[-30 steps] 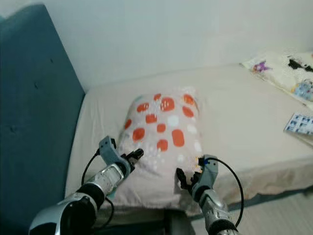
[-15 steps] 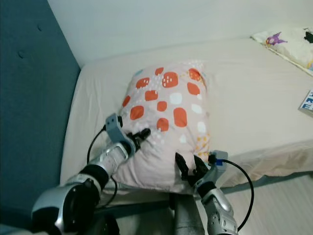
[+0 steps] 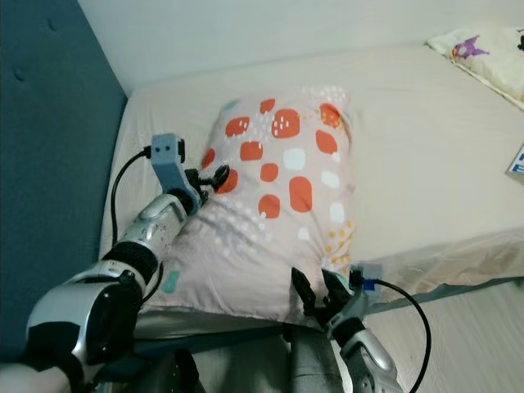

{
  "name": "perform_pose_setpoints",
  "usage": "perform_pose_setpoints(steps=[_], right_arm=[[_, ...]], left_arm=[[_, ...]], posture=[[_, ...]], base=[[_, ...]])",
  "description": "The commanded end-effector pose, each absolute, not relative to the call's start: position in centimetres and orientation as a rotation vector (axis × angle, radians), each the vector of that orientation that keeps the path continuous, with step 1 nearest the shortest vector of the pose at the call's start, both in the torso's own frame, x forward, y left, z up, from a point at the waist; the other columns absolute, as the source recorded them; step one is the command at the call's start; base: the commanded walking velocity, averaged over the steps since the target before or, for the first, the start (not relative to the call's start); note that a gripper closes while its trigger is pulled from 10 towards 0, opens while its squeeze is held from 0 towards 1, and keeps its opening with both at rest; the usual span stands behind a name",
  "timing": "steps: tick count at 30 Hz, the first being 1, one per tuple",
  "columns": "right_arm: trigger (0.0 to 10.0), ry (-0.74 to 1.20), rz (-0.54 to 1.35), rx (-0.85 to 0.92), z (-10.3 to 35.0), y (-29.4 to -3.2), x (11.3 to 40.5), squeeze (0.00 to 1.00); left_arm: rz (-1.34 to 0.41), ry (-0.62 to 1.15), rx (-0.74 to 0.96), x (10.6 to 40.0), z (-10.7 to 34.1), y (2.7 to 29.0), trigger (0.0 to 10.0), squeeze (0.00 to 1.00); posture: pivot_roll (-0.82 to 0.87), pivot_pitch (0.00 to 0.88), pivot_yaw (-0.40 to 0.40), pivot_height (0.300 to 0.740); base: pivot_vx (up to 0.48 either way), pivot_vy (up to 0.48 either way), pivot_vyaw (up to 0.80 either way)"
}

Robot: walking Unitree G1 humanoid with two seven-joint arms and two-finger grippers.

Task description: Clean up the room

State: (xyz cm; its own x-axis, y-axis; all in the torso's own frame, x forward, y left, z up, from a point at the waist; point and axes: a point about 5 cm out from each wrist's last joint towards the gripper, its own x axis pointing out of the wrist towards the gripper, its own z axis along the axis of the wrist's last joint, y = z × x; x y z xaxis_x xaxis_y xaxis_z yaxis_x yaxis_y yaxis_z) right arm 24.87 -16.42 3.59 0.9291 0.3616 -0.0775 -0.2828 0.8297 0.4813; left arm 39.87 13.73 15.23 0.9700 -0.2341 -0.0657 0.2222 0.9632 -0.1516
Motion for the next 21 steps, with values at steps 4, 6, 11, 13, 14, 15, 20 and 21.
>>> perform_pose_setpoints(steps=[4, 6, 11, 13, 14, 15, 20, 21], right_arm=[[10.0, 0.246, 0.330, 0.512, 2.7, -16.1, 23.4, 0.00], [10.0, 0.247, 0.325, 0.512, 2.8, -16.3, 23.1, 0.00], [10.0, 0.244, 0.313, 0.512, 3.3, -16.6, 22.4, 0.00], [10.0, 0.242, 0.310, 0.512, 3.3, -16.6, 22.2, 0.00], [10.0, 0.242, 0.308, 0.513, 3.4, -16.6, 22.1, 0.00], [10.0, 0.242, 0.308, 0.513, 3.4, -16.6, 22.1, 0.00], [10.0, 0.247, 0.305, 0.515, 3.7, -16.6, 21.9, 0.00], [10.0, 0.246, 0.304, 0.514, 3.8, -16.6, 22.0, 0.00]], left_arm=[[-0.184, 0.243, -0.048, 38.3, 11.3, 16.0, 10.0, 1.00], [-0.175, 0.284, -0.069, 37.8, 10.3, 16.5, 10.0, 1.00], [-0.137, 0.346, -0.209, 36.9, 8.6, 17.1, 10.0, 1.00], [-0.126, 0.353, -0.257, 36.8, 8.3, 17.0, 10.0, 1.00], [-0.119, 0.356, -0.299, 36.7, 8.2, 16.9, 10.0, 1.00], [-0.119, 0.356, -0.299, 36.7, 8.2, 16.9, 10.0, 1.00], [-0.125, 0.384, -0.521, 36.2, 7.3, 15.6, 10.0, 1.00], [-0.138, 0.391, -0.642, 36.0, 6.9, 14.7, 10.0, 1.00]], posture=[[-0.29, 0.344, 0.043, 0.580], [-0.30, 0.352, 0.042, 0.580], [-0.31, 0.380, 0.038, 0.580], [-0.31, 0.383, 0.039, 0.580], [-0.31, 0.385, 0.038, 0.580], [-0.31, 0.385, 0.038, 0.580], [-0.31, 0.391, 0.036, 0.580], [-0.31, 0.393, 0.037, 0.580]], base=[[0.000, 0.000, 0.00], [0.000, 0.000, 0.00], [0.000, 0.000, 0.00], [0.000, 0.000, 0.00], [0.000, 0.000, 0.00], [0.000, 0.000, 0.00], [0.000, 0.000, 0.00], [0.000, 0.000, 0.00]])
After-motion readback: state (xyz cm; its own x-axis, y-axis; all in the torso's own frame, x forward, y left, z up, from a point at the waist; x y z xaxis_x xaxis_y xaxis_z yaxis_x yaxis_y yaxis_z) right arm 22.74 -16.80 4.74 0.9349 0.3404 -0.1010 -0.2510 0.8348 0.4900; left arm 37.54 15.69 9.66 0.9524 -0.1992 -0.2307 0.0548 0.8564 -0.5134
